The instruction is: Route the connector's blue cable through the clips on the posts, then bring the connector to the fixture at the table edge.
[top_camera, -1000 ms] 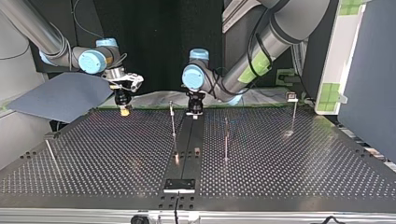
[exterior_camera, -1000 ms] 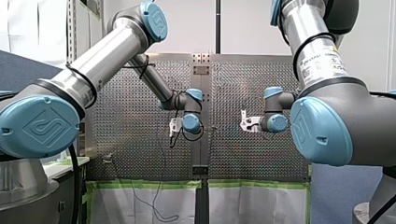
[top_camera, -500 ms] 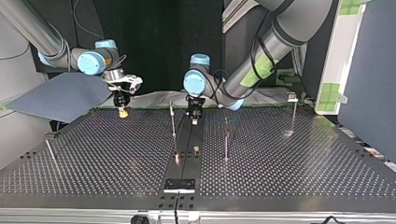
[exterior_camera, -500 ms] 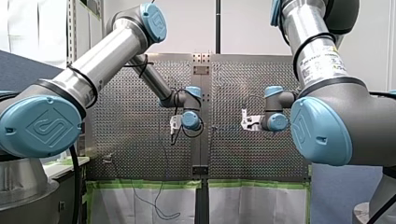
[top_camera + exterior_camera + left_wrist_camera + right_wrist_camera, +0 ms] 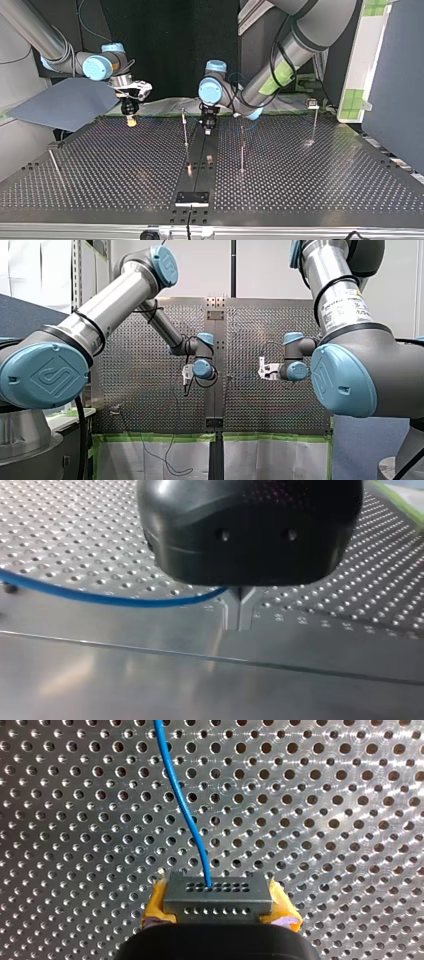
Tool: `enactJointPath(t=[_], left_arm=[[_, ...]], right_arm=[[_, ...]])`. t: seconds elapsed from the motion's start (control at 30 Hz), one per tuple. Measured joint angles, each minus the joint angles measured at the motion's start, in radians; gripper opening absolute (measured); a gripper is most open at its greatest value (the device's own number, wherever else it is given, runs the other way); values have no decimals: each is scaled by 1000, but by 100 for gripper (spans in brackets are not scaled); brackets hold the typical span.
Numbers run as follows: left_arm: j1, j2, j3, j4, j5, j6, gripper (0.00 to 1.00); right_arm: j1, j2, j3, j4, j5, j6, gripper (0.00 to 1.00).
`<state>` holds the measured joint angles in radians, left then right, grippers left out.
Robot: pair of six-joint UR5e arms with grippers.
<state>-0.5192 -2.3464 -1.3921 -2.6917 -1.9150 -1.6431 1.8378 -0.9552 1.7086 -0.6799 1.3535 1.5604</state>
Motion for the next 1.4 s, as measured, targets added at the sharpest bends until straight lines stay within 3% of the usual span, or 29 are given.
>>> enactJointPath(t=[0.47, 0.63, 0.8, 1.33, 1.4], left_arm=[[8, -90, 76, -25, 8, -4, 0], [10, -94, 78, -26, 7, -5, 0], [16, -94, 78, -26, 7, -7, 0], [25, -93, 95, -35, 6, 1, 0], [25, -93, 96, -35, 6, 3, 5]], right_arm=[[-1, 9, -27, 1, -5, -1, 0], [-1, 40, -50, 19, -3, -10, 0], [-3, 57, -67, 23, -3, -7, 0], [-15, 67, -97, 29, -13, -4, 0], [-16, 68, -99, 32, -14, -4, 0]])
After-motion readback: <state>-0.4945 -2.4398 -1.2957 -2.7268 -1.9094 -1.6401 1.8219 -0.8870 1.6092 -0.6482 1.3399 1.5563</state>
